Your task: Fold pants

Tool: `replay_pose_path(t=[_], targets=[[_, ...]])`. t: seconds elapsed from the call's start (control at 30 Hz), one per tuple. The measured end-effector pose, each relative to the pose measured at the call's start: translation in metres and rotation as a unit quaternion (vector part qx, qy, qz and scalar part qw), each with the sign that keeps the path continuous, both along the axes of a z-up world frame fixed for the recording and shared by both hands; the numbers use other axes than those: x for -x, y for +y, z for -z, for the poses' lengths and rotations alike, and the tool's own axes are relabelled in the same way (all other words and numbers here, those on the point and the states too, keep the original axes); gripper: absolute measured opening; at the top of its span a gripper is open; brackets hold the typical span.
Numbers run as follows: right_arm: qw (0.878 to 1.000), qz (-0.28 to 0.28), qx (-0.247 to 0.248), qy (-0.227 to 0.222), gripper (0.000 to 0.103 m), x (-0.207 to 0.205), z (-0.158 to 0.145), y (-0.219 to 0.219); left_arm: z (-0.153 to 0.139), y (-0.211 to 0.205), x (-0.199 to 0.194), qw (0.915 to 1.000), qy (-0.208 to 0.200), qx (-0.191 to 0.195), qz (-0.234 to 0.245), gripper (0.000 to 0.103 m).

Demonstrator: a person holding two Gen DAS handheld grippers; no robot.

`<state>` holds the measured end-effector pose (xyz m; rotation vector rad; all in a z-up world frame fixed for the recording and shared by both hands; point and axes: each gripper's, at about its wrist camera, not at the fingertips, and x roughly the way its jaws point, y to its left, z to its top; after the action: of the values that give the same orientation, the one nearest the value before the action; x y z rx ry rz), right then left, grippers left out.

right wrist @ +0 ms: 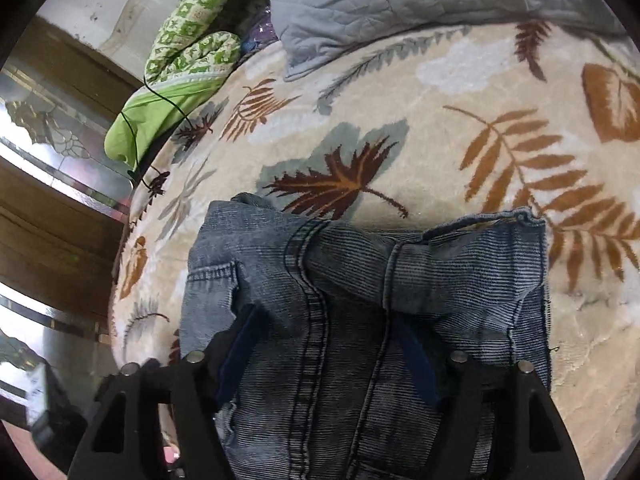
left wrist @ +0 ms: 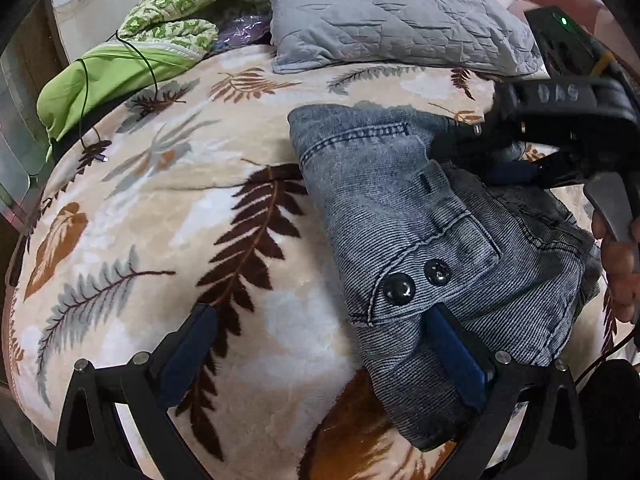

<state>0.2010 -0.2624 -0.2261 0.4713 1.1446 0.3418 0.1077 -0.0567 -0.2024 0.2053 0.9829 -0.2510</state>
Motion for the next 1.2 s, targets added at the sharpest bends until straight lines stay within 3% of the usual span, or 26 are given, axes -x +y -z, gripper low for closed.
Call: replay_pose_path(t=[0.13, 0.23, 0.37, 0.47, 0.53, 0.67, 0.77, 0.87, 1.0, 1.03, 1.07, 1.13, 1.2], targets=[[1.000, -0.010, 0.017, -0.005, 0.103, -0.006, 0.001, 0.020, 0.004, -0.001, -0.004, 0.9999, 0.011, -0.002, 0.007, 0.103], [0.999, 0.001, 0.045, -0.011, 0.103, -0.005, -0.002, 0.029, 0.001, 0.003, -0.007, 0.9995, 0.032, 0.004, 0.006, 0.103], [0.999, 0.027, 0.008, -0.036, 0.101, 0.009, -0.019, 0.012, -0.018, 0.011, 0.012, 0.9999, 0.002, -0.011, -0.004, 0.103], [0.995, 0.033, 0.029, -0.090, 0.100, 0.027, -0.051, 0.004, -0.035, 0.020, 0.023, 0.9997, -0.013, -0.002, -0.018, 0.103], [0.986, 0.035, 0.053, -0.151, 0.100, 0.044, -0.087, 0.002, -0.052, 0.028, 0.029, 0.9990, -0.030, 0.007, -0.032, 0.103], [0.950, 0.058, 0.105, -0.287, 0.100, 0.095, -0.165, -0.004, -0.096, 0.045, 0.042, 0.9936, -0.090, 0.021, -0.064, 0.103], [0.906, 0.095, 0.130, -0.392, 0.100, 0.149, -0.219, -0.008, -0.131, 0.055, 0.057, 0.9858, -0.142, 0.031, -0.084, 0.103], [0.862, 0.142, 0.140, -0.466, 0.103, 0.200, -0.253, -0.016, -0.160, 0.060, 0.072, 0.9757, -0.195, 0.032, -0.095, 0.103], [0.822, 0.219, 0.121, -0.511, 0.103, 0.254, -0.263, -0.030, -0.186, 0.060, 0.090, 0.9659, -0.237, 0.033, -0.098, 0.103], [0.826, 0.243, 0.127, -0.493, 0.103, 0.258, -0.262, -0.032, -0.189, 0.060, 0.093, 0.9647, -0.243, 0.034, -0.097, 0.103], [0.838, 0.258, 0.129, -0.463, 0.103, 0.260, -0.259, -0.036, -0.192, 0.059, 0.098, 0.9639, -0.246, 0.036, -0.096, 0.103], [0.873, 0.233, 0.107, -0.415, 0.103, 0.257, -0.249, -0.047, -0.194, 0.057, 0.104, 0.9634, -0.250, 0.036, -0.091, 0.103], [0.898, 0.219, 0.106, -0.368, 0.103, 0.252, -0.231, -0.052, -0.190, 0.050, 0.108, 0.9662, -0.244, 0.027, -0.079, 0.103]])
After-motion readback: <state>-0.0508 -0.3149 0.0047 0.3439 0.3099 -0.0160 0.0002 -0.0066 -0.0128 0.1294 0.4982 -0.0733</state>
